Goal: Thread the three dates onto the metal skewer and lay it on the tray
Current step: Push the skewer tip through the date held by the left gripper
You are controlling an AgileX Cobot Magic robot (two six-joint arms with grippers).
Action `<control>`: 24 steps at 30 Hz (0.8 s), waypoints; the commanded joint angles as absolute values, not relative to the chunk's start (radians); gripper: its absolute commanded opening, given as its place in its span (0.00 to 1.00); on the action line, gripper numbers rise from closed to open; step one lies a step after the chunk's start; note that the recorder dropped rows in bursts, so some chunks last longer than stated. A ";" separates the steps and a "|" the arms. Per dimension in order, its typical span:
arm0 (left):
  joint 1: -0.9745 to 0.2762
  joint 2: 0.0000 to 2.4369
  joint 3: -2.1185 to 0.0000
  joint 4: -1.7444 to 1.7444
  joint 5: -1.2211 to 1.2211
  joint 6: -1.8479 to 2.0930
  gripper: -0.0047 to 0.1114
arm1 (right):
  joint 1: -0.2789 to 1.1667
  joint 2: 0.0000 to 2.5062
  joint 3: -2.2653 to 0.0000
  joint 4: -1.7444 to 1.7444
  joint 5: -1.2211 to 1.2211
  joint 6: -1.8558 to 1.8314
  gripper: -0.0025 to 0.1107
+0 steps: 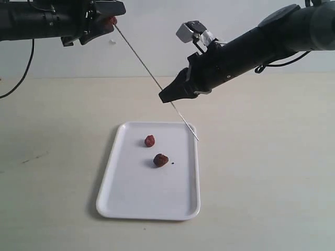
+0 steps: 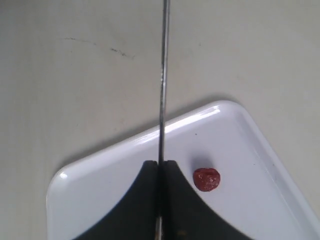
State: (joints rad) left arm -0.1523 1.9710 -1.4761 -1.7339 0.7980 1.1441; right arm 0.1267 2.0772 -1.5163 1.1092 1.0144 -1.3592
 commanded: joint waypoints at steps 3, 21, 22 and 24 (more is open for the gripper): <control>-0.149 1.965 -1.491 -1.744 0.815 1.144 0.58 | 0.129 2.073 -1.523 1.103 1.023 -1.358 0.02; -0.152 1.966 -1.491 -1.727 0.852 1.088 0.57 | 0.129 2.074 -1.523 1.146 0.996 -1.356 0.02; -0.152 1.966 -1.491 -1.727 0.845 1.088 0.57 | 0.129 2.074 -1.523 1.146 0.996 -1.356 0.02; -0.152 1.966 -1.491 -1.727 0.845 1.088 0.47 | 0.129 2.074 -1.523 1.146 0.996 -1.356 0.02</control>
State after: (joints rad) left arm -0.1523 1.9710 -1.4846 -1.7275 0.8496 1.0928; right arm 0.1267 2.0772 -1.5163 1.1286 1.0000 -1.3513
